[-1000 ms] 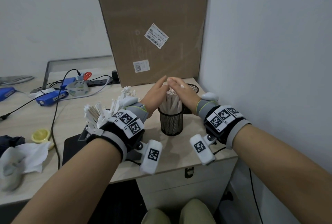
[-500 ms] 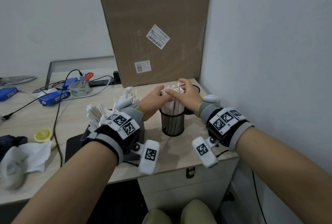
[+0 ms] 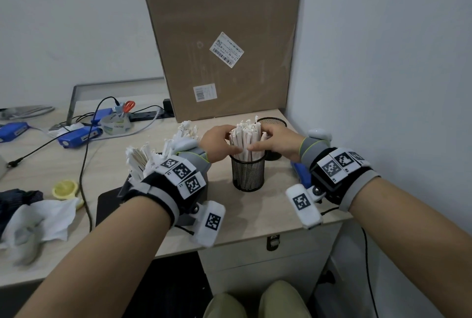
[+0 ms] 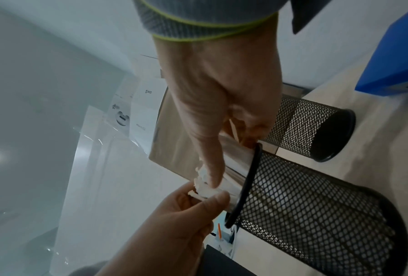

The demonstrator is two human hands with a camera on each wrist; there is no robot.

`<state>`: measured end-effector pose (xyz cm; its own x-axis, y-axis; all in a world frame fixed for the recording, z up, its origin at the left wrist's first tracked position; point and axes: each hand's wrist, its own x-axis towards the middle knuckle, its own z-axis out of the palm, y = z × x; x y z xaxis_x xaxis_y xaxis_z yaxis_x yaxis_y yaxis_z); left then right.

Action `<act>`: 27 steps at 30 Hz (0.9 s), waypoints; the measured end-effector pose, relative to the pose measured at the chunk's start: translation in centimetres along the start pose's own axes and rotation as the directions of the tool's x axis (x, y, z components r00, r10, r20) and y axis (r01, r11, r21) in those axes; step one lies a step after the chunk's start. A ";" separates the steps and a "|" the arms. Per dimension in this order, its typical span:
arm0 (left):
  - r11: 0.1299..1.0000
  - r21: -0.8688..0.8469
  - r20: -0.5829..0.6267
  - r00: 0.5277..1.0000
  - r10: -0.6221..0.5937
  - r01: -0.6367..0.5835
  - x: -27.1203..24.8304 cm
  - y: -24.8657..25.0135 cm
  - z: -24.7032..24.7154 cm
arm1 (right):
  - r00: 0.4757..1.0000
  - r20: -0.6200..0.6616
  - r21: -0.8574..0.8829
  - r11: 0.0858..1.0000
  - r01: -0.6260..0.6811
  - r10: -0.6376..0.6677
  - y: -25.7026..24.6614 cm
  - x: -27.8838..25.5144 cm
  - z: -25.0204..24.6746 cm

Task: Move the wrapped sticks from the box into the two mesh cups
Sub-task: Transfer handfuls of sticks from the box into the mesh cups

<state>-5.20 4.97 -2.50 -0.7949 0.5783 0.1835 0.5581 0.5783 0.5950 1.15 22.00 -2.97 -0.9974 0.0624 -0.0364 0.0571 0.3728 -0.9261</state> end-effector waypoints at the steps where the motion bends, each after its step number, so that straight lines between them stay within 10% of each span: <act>1: 1.000 0.030 -0.006 1.000 0.010 -0.010 0.3 0.1 0.1 | 1.000 0.013 -0.003 1.000 -0.001 0.001 0.0 0.0 0.0; 18: 0.993 -0.062 0.019 0.995 -0.102 0.103 0.8 1.0 -1.0 | 0.974 -0.113 -0.365 0.920 0.144 -0.197 -0.3 0.9 -0.2; 27: 0.996 0.044 -0.056 0.995 -0.078 0.080 0.4 1.3 -0.2 | 0.925 -0.125 -0.683 0.707 0.183 -0.360 0.4 0.6 0.6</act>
<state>-4.80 5.83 -1.50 -0.8479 0.4985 0.1804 0.5026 0.6476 0.5727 0.52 21.68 -3.60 -0.9372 0.0395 0.3466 -0.1114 0.9076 -0.4047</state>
